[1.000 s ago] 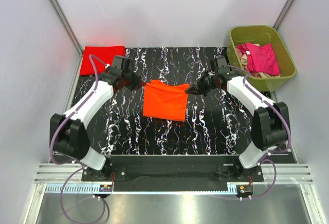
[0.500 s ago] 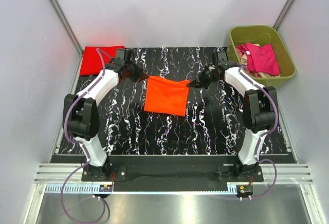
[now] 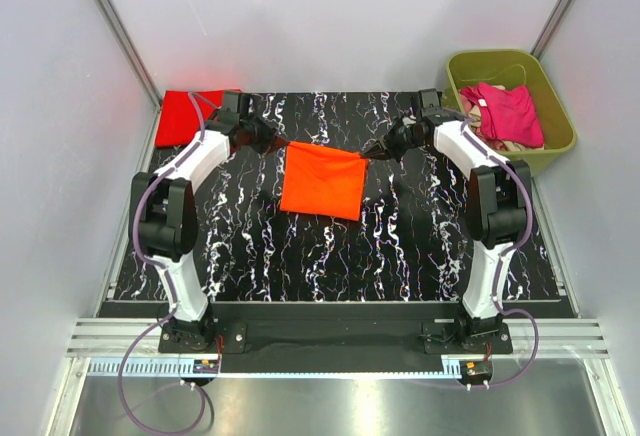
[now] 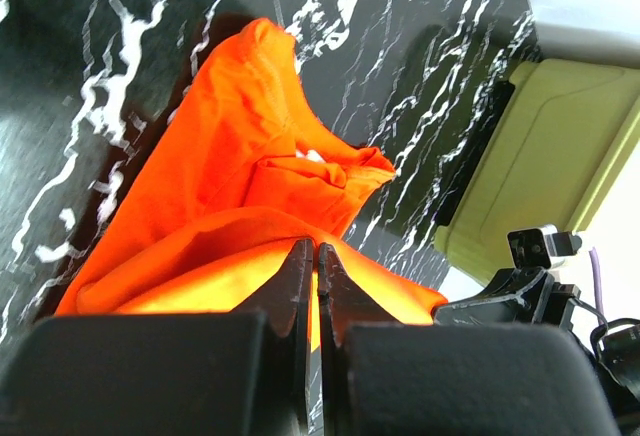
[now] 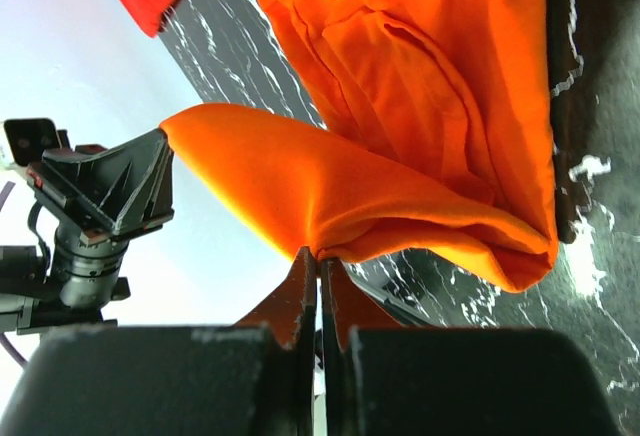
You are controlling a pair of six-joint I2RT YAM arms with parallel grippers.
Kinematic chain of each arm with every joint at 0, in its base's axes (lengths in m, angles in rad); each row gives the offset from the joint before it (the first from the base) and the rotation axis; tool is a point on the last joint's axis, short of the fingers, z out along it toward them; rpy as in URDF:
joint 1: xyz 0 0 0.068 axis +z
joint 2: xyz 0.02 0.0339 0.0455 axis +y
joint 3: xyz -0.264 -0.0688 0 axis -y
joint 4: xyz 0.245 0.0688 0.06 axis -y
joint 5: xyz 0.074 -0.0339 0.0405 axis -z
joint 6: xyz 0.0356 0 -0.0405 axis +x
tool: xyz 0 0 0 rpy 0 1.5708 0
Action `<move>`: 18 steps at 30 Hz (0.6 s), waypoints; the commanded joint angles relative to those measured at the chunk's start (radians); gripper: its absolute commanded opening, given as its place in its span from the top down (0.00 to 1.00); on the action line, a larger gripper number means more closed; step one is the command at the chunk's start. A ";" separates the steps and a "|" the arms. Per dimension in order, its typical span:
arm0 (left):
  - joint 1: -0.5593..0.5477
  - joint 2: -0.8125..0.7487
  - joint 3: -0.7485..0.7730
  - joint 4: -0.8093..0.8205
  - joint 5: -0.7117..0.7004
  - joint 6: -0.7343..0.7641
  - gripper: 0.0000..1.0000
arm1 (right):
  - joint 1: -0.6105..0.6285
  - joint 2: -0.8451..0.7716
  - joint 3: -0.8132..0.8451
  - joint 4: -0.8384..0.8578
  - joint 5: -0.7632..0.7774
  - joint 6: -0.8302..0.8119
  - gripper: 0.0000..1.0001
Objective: Fold and stack the t-shirts
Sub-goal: Fold the tshirt
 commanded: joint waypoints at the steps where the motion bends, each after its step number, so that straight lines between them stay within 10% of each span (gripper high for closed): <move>1: 0.017 0.041 0.079 0.085 0.036 0.034 1.00 | -0.017 0.035 0.068 0.001 -0.022 -0.015 1.00; 5: 0.024 0.142 0.145 0.108 0.054 0.078 0.96 | -0.038 0.136 0.143 0.000 -0.010 -0.073 0.98; 12: 0.061 0.469 0.602 -0.018 0.124 0.329 0.52 | -0.126 0.351 0.433 0.001 0.040 -0.208 0.68; 18: 0.061 0.262 0.410 0.003 0.050 0.456 0.46 | -0.139 0.448 0.731 -0.207 -0.032 -0.387 0.39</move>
